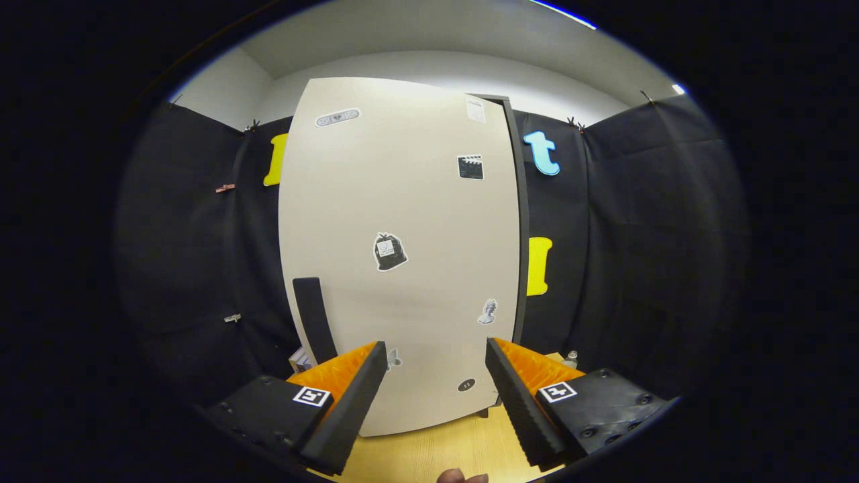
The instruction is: Open the shoe cabinet door, grab the shoes and put them into the shoe cabinet, then close the shoe cabinet door.
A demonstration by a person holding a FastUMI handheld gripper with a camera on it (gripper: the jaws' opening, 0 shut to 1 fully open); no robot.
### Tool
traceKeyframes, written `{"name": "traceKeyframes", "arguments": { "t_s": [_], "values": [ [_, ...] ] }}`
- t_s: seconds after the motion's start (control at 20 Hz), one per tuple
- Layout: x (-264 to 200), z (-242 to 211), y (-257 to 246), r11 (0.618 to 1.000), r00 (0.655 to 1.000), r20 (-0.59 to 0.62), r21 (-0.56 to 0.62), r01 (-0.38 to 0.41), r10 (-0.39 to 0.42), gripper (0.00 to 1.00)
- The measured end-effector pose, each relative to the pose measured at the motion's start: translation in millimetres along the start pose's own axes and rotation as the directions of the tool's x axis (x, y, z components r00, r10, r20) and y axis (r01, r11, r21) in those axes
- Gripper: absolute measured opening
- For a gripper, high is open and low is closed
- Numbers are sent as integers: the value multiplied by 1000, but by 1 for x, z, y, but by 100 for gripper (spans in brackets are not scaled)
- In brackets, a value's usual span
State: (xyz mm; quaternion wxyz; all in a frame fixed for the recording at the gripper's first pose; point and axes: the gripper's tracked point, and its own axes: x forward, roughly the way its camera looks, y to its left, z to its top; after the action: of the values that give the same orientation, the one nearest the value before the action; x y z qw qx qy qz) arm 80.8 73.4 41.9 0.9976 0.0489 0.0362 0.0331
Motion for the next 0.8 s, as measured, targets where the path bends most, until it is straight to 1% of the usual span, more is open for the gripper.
{"name": "traceKeyframes", "arguments": {
  "t_s": [0.8],
  "values": [
    [-4,-1,-3,1000,1000,0,4,-4,4,96]
  ]
}}
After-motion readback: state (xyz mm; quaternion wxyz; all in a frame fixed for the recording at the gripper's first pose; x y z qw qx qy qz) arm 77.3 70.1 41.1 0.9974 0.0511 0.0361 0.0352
